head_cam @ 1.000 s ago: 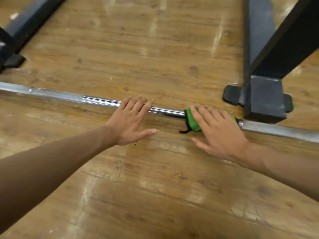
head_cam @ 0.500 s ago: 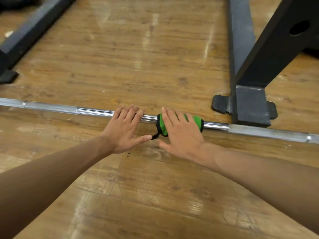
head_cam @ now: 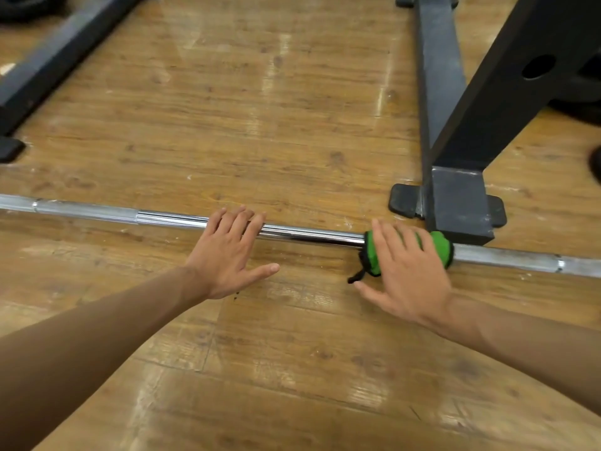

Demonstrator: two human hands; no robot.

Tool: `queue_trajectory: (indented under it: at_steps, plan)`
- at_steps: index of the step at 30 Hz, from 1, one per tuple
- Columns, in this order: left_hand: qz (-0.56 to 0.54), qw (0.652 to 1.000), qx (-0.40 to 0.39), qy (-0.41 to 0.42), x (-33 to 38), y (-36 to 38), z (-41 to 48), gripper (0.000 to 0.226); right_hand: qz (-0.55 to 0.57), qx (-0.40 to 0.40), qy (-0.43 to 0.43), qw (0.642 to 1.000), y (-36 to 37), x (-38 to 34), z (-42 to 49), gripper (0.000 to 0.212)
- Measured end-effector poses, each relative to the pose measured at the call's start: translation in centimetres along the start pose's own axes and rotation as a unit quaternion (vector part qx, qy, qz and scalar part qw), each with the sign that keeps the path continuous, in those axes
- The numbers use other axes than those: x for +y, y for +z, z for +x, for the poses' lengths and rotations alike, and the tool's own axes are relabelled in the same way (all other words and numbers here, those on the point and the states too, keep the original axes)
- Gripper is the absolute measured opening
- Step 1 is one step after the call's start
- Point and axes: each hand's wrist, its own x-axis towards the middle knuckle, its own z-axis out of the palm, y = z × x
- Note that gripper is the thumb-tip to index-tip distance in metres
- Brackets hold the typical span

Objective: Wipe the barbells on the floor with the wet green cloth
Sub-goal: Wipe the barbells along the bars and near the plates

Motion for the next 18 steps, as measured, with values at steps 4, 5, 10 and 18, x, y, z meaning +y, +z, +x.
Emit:
queue_trajectory:
  at_steps: [4, 5, 10, 18]
  plan:
    - [0.007, 1.000, -0.006, -0.005, 0.2, -0.1, 0.2, 0.106, 0.025, 0.021, -0.040, 0.999, -1.7, -6.1, 4.2, 0.112]
    - [0.009, 1.000, -0.006, -0.003, 0.2, -0.2, 0.2, 0.106, 0.027, 0.015, -0.044, 0.999, -2.3, -7.7, 5.1, 0.115]
    - [0.011, 1.000, -0.019, 0.011, -0.2, -1.0, 0.3, 0.104, 0.038, -0.001, -0.119, 0.992, -3.2, -6.7, 6.1, 0.111]
    - [-0.006, 1.000, -0.002, 0.030, -0.4, -1.1, -0.6, 0.104, 0.018, 0.007, -0.037, 0.999, -0.1, 4.0, -2.6, 0.096]
